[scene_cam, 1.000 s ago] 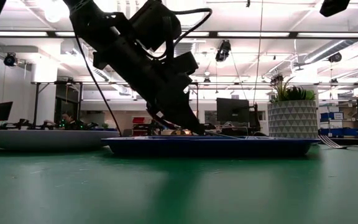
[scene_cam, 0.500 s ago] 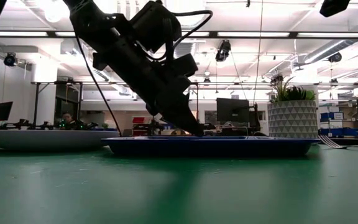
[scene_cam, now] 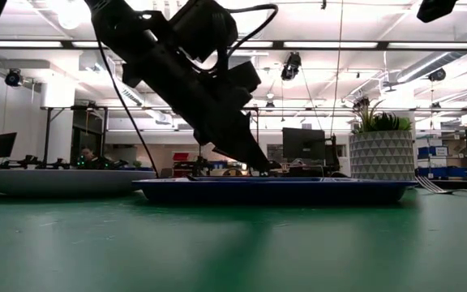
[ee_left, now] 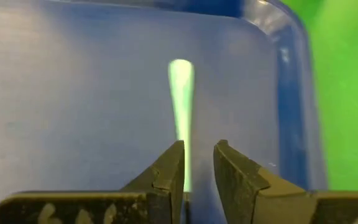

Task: Pick and place plate/cup/fork/spoon on tray
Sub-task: Put the green spoon on the blue serving tray

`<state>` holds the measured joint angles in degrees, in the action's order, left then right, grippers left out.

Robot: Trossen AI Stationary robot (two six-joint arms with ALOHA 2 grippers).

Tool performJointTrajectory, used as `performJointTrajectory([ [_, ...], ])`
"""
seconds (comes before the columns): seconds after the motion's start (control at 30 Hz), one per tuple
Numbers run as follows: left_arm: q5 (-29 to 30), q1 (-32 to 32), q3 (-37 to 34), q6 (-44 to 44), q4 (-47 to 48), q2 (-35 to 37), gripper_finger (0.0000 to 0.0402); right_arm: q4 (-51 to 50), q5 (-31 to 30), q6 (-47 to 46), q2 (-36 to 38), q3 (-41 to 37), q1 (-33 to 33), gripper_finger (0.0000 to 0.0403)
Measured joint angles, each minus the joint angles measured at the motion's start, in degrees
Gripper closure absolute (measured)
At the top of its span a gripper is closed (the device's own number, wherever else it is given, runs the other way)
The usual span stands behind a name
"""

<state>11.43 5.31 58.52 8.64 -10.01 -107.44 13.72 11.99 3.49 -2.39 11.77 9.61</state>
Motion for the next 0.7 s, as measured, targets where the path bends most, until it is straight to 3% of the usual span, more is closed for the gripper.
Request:
performJointTrajectory([
  [0.37, -0.4, 1.4, 0.0, 0.0, 6.2, -0.1, 0.0397, 0.0, 0.0, 0.0, 0.0, 0.0, 0.0, 0.0394],
  [0.7, -0.2, 1.2, -0.3, 0.1, 6.8, -0.1, 0.0401, 0.0, 0.0, 0.0, 0.0, 0.0, 0.0, 0.0394],
])
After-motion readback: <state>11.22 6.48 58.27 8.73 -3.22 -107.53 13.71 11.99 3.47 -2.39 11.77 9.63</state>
